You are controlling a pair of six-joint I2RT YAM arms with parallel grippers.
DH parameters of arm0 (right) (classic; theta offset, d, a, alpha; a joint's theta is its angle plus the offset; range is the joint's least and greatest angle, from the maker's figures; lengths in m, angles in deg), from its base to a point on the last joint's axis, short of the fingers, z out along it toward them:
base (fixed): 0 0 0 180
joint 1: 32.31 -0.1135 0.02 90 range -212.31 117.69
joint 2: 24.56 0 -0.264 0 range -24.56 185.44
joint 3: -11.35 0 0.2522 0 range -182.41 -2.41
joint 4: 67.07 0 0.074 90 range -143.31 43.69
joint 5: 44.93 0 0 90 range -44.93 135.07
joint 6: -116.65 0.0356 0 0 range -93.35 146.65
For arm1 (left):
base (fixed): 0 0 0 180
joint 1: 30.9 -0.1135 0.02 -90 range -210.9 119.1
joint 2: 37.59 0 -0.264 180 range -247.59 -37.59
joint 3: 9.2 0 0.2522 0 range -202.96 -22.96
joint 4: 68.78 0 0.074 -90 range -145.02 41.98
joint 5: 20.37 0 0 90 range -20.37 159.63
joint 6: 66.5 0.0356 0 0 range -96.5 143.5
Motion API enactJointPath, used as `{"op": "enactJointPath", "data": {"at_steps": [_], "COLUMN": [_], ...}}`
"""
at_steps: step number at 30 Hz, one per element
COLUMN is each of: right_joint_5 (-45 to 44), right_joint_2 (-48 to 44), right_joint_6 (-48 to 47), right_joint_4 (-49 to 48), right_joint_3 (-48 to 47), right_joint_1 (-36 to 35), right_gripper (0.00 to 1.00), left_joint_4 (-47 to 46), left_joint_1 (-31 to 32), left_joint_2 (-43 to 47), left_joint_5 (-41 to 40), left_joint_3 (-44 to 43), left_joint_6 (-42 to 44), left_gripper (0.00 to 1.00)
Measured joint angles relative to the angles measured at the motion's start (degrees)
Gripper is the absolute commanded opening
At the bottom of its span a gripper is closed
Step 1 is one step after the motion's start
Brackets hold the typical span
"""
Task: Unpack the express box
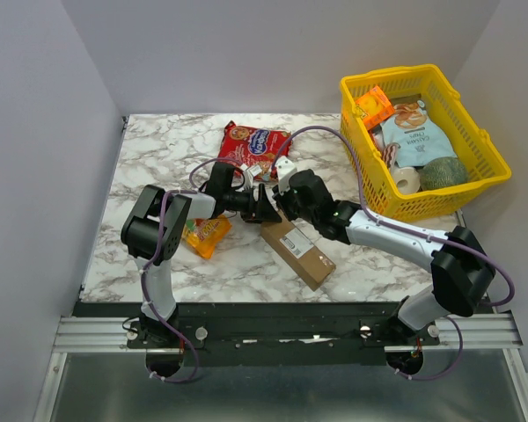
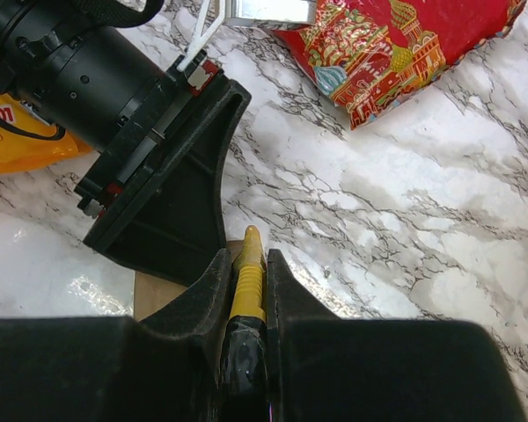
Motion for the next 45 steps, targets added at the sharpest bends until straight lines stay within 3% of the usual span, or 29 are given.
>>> {"op": "enactJointPath", "data": {"at_steps": [45], "right_joint_5": [1.1], "right_joint_2": [1.2], "right_joint_6": [-3.7], "right_joint_4": [-0.5], "right_joint_3": [-0.4], "right_joint_1": [0.0], "right_gripper": [0.00], "left_joint_4": [0.5], "left_joint_1": [-0.1], "left_joint_2": [-0.6], "left_joint_5": [0.6], "left_joint_3": [-0.6], "left_joint_6": [0.0], "left_gripper": [0.75]}}
